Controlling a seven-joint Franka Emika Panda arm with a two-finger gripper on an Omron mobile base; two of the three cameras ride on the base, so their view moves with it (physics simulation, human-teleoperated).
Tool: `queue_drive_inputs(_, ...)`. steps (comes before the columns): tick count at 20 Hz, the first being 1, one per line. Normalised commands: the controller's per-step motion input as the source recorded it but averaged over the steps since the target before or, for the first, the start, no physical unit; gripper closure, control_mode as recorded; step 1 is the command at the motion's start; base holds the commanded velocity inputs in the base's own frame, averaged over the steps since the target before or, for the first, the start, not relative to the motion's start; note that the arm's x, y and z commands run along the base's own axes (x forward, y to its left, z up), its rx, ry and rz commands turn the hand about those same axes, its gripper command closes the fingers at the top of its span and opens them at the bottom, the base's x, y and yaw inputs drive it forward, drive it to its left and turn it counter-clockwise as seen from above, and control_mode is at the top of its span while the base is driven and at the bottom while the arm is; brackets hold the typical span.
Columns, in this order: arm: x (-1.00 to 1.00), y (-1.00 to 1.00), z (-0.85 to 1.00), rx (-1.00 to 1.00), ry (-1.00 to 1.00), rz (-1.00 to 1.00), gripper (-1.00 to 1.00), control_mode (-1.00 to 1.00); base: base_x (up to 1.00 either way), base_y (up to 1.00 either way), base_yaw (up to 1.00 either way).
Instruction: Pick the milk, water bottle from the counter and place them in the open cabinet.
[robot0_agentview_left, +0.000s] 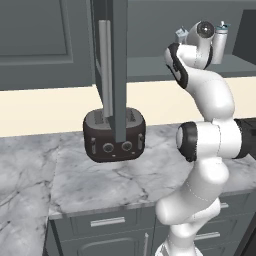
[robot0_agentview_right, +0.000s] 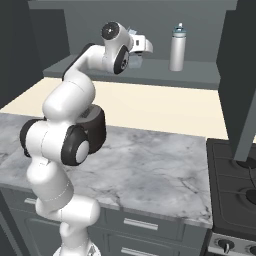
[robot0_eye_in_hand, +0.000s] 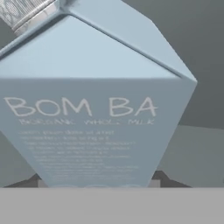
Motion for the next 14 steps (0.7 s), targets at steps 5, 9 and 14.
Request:
queue_drive_inputs(5,0.20,-0.03,-0.23,0.02,0.02,0.00,1.00,-1.00,0.00,0.00,0.00)
queue_drive_inputs(9,0.18,-0.01,-0.32,0.01,0.02,0.00,1.00,-1.00,0.00,0.00,0.00)
queue_drive_inputs(14,0.05,0.00,-0.30,0.03,0.00,0.00,1.00,-1.00,0.00,0.00,0.00)
